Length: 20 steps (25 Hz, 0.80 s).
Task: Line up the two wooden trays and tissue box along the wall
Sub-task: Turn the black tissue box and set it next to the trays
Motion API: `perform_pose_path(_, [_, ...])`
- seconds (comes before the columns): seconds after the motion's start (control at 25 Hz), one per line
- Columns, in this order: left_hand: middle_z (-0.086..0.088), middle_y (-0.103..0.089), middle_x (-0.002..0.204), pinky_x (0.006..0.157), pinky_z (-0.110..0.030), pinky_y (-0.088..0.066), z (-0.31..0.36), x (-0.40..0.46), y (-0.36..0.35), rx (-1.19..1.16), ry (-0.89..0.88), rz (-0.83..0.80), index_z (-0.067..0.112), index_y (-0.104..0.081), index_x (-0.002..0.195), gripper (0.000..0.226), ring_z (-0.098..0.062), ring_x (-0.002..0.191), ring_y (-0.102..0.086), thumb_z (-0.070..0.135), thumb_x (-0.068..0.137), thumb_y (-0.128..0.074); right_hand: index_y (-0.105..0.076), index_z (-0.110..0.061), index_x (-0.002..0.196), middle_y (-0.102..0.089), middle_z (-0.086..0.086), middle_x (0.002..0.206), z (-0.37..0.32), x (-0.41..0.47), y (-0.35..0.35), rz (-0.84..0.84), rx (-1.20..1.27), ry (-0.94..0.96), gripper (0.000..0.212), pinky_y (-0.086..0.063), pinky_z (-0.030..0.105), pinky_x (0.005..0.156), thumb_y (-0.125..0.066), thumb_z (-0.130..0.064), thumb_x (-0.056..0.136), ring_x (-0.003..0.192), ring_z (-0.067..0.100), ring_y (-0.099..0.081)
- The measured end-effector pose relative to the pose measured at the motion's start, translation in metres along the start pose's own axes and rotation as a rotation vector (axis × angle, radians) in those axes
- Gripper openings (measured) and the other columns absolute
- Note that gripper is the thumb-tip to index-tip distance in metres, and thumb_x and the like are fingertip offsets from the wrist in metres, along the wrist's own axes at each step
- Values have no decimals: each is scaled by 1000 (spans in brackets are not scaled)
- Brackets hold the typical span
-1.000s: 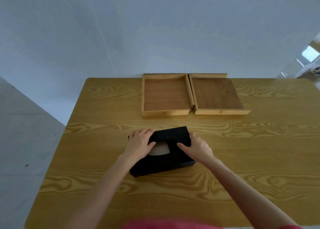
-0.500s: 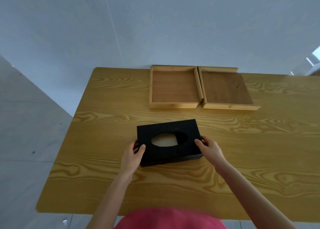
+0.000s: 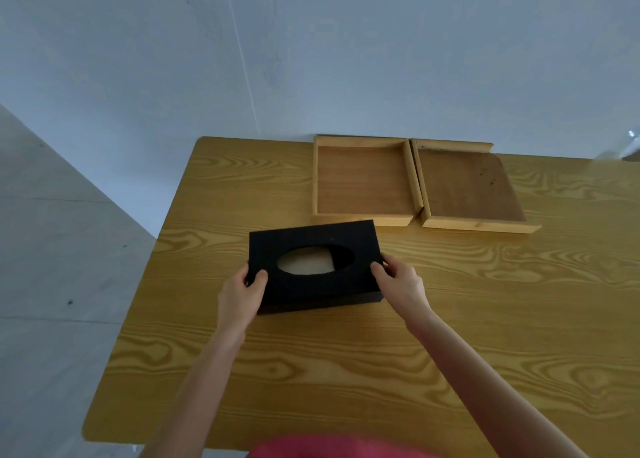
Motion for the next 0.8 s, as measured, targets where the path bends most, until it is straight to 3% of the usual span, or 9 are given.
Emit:
perform_pose_path(0.12, [3,-59,77,63,-25,-45,20,24,30,-16,-43,67,8,-52,125,37,-10,70,-55,26,94,-45,-43,-17,137,-61,8,124,-32,16,-17,-50,-1,50,42,-44,15,61,-45,-26,95,95,13,-55])
perform_pose_path(0.32, [4,-53,70,57,-21,-38,53,71,66,-22,-68,132,11,-59,99,19,-9,64,-49,21,93,-43,-44,-20,136,-61,5,125,-83,50,-41,-72,34,86,42,-46,27,82,-45,-27,95,111,18,-57])
perform_pose_path(0.44, [5,-50,68,55,-21,-36,70,100,82,-2,-72,164,17,-54,82,16,-9,62,-47,19,93,-43,-44,-22,136,-60,3,127,-109,73,-59,-119,55,102,41,-46,20,78,-45,-26,95,115,17,-55])
perform_pose_path(0.52, [6,-51,71,61,-24,-41,79,119,91,-8,-72,171,15,-55,94,13,-7,64,-48,18,92,-42,-41,-22,137,-60,2,127,-122,85,-74,-174,52,114,43,-46,17,75,-47,-26,94,116,16,-54])
perform_pose_path(0.68, [2,-56,84,85,-39,-45,85,162,101,21,-83,207,11,-54,119,31,-20,89,-54,17,92,-42,-31,-20,142,-56,2,132,-134,115,-106,-257,9,97,54,-42,28,93,-52,-27,92,123,19,-50])
perform_pose_path(0.8, [1,-54,101,88,-38,-44,78,186,97,54,-67,179,10,-48,127,36,-23,102,-53,18,92,-42,-30,-19,142,-54,3,132,-130,132,-123,-275,-18,79,56,-39,26,91,-52,-25,92,123,20,-49])
Point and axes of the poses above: each hand's wrist, its own x-axis towards the middle knuckle, its own y-axis out of the back of the hand, z = x × y, the point moved 7 cm from there along x, towards the middle knuckle
